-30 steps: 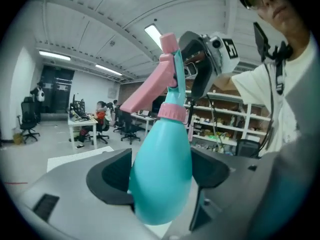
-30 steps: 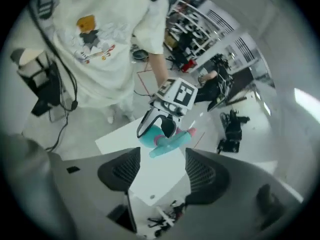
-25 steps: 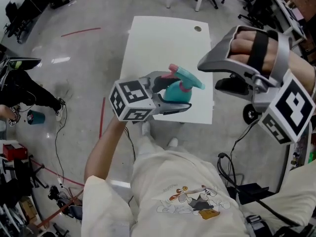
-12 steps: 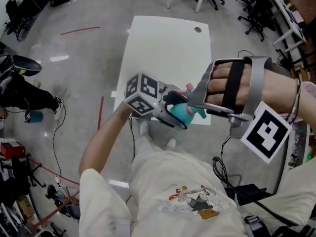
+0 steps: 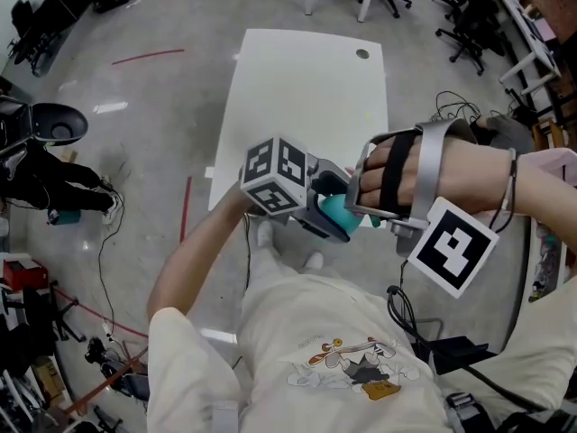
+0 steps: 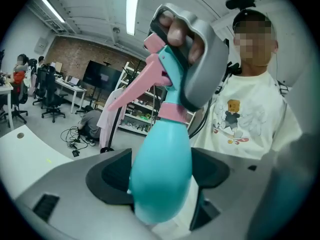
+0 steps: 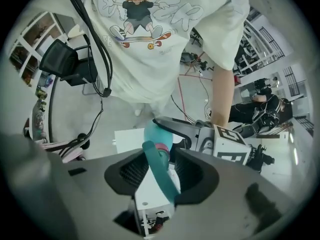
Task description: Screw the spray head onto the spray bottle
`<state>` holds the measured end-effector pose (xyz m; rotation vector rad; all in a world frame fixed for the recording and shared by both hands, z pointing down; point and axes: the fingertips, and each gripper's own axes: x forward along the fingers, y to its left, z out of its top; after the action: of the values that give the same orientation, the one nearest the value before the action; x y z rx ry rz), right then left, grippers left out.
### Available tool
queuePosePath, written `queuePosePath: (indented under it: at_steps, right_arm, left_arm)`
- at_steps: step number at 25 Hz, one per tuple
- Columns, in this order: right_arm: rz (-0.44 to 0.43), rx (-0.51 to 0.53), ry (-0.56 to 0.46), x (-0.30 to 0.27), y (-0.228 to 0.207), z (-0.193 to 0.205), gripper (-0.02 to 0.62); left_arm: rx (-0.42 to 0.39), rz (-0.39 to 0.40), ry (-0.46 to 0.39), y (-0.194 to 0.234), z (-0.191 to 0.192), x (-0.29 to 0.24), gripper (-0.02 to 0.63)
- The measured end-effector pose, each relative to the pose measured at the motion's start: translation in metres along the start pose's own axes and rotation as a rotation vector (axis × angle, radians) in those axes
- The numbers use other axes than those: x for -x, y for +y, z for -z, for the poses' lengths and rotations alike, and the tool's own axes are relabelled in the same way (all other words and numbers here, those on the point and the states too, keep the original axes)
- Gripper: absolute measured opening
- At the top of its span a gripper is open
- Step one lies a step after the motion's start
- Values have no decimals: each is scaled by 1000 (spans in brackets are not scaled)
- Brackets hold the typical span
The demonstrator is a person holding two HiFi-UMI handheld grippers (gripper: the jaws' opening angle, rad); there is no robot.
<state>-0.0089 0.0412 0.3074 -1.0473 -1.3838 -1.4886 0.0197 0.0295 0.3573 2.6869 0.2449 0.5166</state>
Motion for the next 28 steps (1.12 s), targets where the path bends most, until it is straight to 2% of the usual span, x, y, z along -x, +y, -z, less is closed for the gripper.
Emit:
queuePosePath:
  at_steps: [4,10,15,18,24,28]
  right_arm:
    - [-21,-57,-13,-4,5,3,150]
    - [-73,-79,7,-12,13,3,130]
    - [-124,-221,20,-13,17,15,129]
    - [-142,-369,25,-16,16,27,129]
    - [-134,-701,32,-22,10,61,129]
    - [-140,-906,13,-19,2,74,129]
  left_arm:
    - [-2,-32,3,3,1,-2,361]
    - [-11,-92,40,5,7,-7,360]
    - [16,-209,46,17,6,-4,360]
    - [16,-330,46,30,5,3,360]
    - [-5,-718,47,68,-1,29,360]
    - [-11,-907,-3,79,-10,45,360]
